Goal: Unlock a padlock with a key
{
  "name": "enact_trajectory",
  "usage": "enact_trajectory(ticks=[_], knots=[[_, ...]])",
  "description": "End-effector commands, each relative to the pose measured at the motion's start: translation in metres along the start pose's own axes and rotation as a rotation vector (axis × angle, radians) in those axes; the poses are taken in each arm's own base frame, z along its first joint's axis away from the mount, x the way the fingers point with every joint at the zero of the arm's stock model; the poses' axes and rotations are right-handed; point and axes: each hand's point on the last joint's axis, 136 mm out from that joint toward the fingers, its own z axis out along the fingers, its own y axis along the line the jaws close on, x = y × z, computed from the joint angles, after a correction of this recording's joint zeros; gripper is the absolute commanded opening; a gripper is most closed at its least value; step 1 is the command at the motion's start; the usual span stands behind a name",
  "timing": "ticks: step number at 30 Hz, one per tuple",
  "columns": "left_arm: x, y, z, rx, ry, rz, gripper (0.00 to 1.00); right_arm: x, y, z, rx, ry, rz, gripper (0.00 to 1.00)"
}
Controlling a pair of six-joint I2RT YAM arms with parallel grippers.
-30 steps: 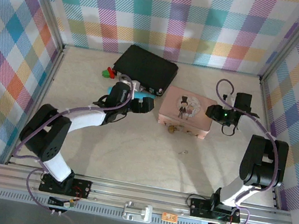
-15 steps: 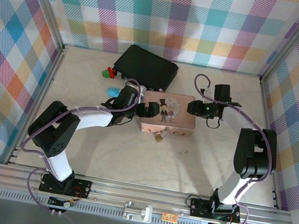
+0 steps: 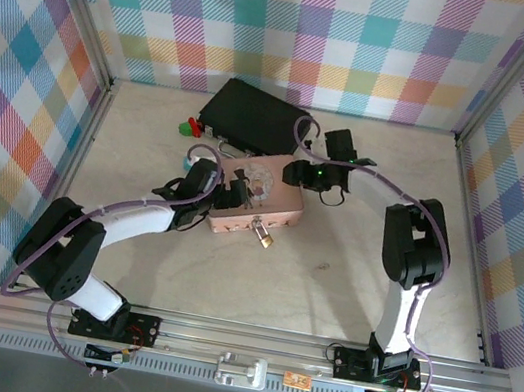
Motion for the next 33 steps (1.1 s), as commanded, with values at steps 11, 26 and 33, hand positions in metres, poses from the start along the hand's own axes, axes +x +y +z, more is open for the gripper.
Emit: enact_trajectory(ticks=[11,26,33], knots=[[-0.059,0.012,-0.083,-0.021,-0.19,0.037,1.0,0.042,-0.026,-0.104,0.406,0.034,0.057,0.8],[-0.033,-0.055,-0.094,0.33,-0.098,0.005,1.0,0.206,-0.042,-0.105,0.459,0.332,0.211,0.44],[-0.032,-0.06,-0.092,0.342,-0.095,0.007,1.0,0.186,-0.043,-0.075,0.4,0.271,0.127,0.42]])
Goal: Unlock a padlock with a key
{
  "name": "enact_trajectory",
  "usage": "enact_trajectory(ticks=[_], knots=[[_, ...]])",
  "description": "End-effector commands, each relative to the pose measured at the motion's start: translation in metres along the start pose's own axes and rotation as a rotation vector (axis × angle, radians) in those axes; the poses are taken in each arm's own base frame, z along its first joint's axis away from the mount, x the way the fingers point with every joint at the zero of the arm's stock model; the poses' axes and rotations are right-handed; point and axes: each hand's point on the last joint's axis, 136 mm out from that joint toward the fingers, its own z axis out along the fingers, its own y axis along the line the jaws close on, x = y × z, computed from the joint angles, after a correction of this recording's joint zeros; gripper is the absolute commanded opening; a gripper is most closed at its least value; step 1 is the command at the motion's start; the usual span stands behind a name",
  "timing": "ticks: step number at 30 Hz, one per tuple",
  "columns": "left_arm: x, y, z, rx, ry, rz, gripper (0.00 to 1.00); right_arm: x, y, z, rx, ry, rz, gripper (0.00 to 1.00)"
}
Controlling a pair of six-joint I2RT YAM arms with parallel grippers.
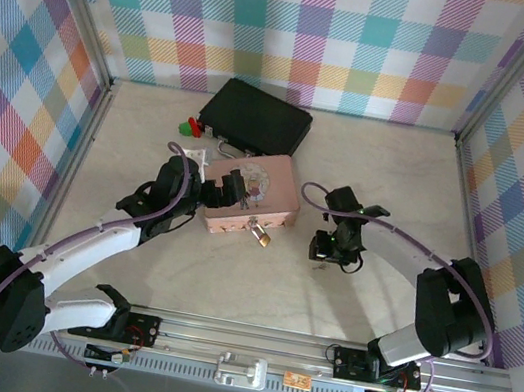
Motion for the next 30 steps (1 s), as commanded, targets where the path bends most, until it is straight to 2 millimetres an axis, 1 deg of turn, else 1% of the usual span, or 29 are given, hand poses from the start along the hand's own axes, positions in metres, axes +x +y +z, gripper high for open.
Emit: enact_trajectory(ticks=[1,4,7,10,14,18,20,23,26,30], knots=[[-0.002,-0.009,0.0,0.037,-0.01,-0.006,1.0,-0.016,0.011,0.012,-0.045,-0.038,-0.038,0.42],[-0.001,-0.007,-0.002,0.03,-0.011,-0.007,1.0,-0.013,0.01,0.023,-0.042,-0.009,-0.038,0.42],[-0.001,-0.005,-0.004,0.017,-0.014,-0.009,1.0,-0.002,0.005,0.027,-0.017,0.018,-0.03,0.42],[-0.005,-0.005,-0.004,0.01,-0.028,-0.011,1.0,0.016,-0.004,0.025,0.009,0.045,-0.005,0.43],[-0.011,-0.01,-0.001,0.022,-0.037,-0.009,1.0,0.039,-0.019,0.019,0.064,0.081,0.023,0.46],[-0.013,-0.016,0.005,0.049,-0.04,-0.024,1.0,0.053,-0.02,0.014,0.043,0.09,0.046,0.47],[-0.013,-0.018,0.007,0.061,-0.038,-0.033,1.0,0.054,-0.015,0.015,0.013,0.083,0.049,0.47],[-0.01,-0.018,0.009,0.064,-0.029,-0.041,1.0,0.052,-0.015,0.02,0.014,0.072,0.052,0.47],[-0.008,-0.016,0.007,0.057,-0.024,-0.041,1.0,0.042,-0.021,0.019,0.066,0.053,0.044,0.47],[-0.009,-0.012,-0.001,0.038,-0.039,-0.036,1.0,0.028,-0.018,0.019,0.074,0.023,0.025,0.47]])
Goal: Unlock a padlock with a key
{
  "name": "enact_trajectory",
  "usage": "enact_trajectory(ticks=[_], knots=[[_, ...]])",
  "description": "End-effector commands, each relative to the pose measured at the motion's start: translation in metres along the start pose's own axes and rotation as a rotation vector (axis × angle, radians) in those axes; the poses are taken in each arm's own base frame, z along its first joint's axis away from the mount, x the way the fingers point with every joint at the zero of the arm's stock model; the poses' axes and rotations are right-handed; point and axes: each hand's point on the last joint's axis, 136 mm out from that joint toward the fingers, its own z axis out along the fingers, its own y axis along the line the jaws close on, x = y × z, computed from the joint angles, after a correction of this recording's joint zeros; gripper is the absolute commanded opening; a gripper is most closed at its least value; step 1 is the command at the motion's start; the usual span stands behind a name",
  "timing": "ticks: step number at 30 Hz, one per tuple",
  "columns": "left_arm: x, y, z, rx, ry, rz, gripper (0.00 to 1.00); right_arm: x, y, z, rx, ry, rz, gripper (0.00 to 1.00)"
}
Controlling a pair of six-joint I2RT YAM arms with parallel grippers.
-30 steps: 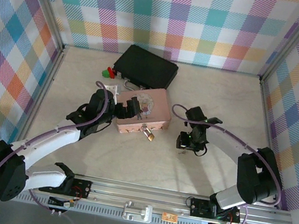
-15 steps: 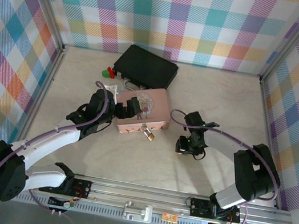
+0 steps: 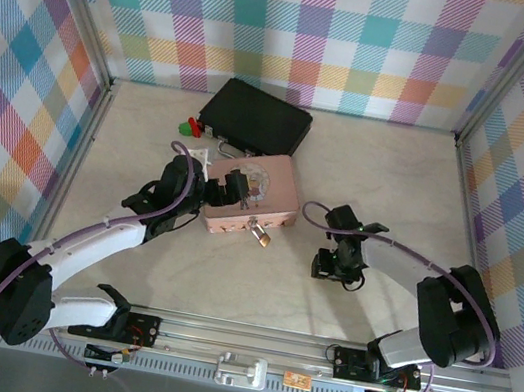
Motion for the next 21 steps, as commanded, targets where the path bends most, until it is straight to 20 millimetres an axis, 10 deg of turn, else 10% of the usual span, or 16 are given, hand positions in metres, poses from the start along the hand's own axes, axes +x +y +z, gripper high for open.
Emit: enact_trajectory(ticks=[1,13,21], knots=[[-0.01,-0.008,-0.012,0.019,-0.044,0.002,1.0,-0.016,0.003,0.0,0.02,-0.034,-0.011,0.46],[-0.011,-0.009,-0.014,0.027,-0.05,-0.001,1.0,-0.017,-0.002,0.013,0.063,-0.027,-0.003,0.25],[-0.01,-0.012,-0.017,0.044,-0.049,-0.015,1.0,-0.039,0.005,0.003,0.07,-0.08,-0.046,0.4]])
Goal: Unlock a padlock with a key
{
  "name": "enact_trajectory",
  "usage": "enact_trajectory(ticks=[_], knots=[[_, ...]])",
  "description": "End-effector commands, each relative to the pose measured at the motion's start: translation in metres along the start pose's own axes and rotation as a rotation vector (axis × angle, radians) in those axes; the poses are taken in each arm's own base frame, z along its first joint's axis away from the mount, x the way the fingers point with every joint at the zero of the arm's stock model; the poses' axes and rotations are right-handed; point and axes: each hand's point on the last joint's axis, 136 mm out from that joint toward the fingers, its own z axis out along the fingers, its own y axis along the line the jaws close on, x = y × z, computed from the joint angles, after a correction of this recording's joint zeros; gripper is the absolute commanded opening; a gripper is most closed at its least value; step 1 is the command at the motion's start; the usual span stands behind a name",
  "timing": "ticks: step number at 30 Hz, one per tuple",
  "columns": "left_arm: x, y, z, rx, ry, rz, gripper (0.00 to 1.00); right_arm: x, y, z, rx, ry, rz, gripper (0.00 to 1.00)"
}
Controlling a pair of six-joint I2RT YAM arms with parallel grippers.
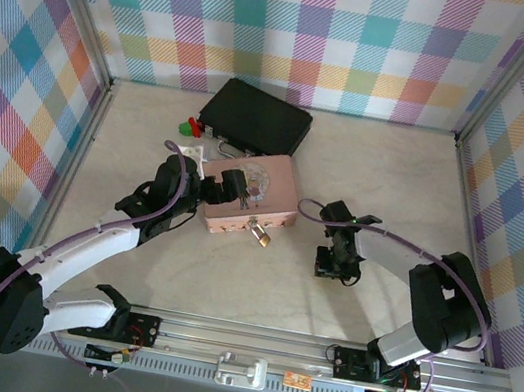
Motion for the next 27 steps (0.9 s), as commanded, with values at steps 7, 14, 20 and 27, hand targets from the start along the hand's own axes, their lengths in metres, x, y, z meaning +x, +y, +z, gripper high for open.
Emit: enact_trajectory(ticks=[7,14,20,27], knots=[[0.006,0.002,-0.002,0.008,0.003,-0.015,1.0,-0.045,0.013,-0.003,0.0,-0.132,-0.052,0.4],[0.007,0.0,-0.002,0.016,0.006,-0.02,1.0,-0.042,0.018,0.006,-0.027,-0.103,-0.025,0.25],[0.006,0.0,-0.005,0.016,0.001,-0.023,1.0,-0.017,0.016,0.003,-0.056,-0.055,0.031,0.37],[0.005,-0.003,-0.003,0.034,-0.003,-0.034,1.0,-0.002,0.012,0.002,-0.053,-0.056,0.051,0.38]])
